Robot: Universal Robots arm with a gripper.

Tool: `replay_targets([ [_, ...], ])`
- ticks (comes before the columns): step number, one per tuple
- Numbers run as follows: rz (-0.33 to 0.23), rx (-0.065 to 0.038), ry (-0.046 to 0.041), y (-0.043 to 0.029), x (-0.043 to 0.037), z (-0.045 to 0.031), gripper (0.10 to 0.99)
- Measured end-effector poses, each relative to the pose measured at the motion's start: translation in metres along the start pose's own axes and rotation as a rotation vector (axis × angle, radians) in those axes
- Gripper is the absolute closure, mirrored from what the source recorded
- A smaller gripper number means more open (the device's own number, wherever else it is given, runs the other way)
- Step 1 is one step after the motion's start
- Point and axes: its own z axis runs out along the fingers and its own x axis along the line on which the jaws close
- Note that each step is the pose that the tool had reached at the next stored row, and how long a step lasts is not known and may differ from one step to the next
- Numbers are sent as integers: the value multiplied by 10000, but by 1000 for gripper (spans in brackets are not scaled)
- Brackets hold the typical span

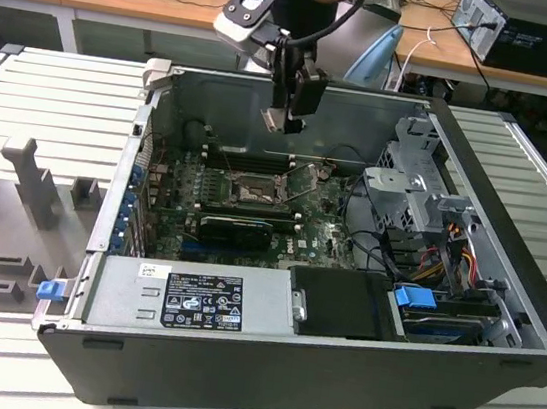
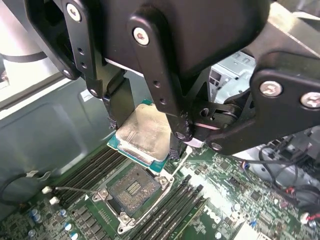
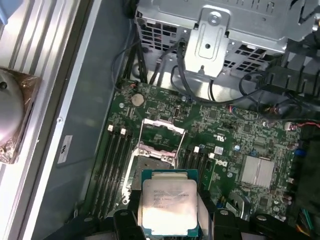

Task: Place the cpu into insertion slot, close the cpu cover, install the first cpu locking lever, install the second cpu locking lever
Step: 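Place the cpu into insertion slot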

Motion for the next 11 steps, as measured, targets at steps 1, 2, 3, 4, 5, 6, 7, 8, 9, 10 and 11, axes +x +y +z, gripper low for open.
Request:
replay_targets([
  [1,172,-3,-15,-1,0,10,557],
  [2,577,-11,-50,-4,-1,40,557],
  [3,880,-15,-77,-6,-1,70,557],
  [4,1104,-17,-97,-9,-2,100,557],
  [5,1308,-19,-116,-11,-3,127,557],
  [6,1428,-21,-126,-12,-3,142,557],
  [7,1519,-23,-134,-13,-3,155,557],
  [8,1571,-25,-138,-16,-3,179,557],
  [9,1573,-25,-138,-19,-3,202,557],
  [10,1572,-26,-138,-20,-4,217,557],
  [11,1571,-25,-138,-23,-4,240,557],
])
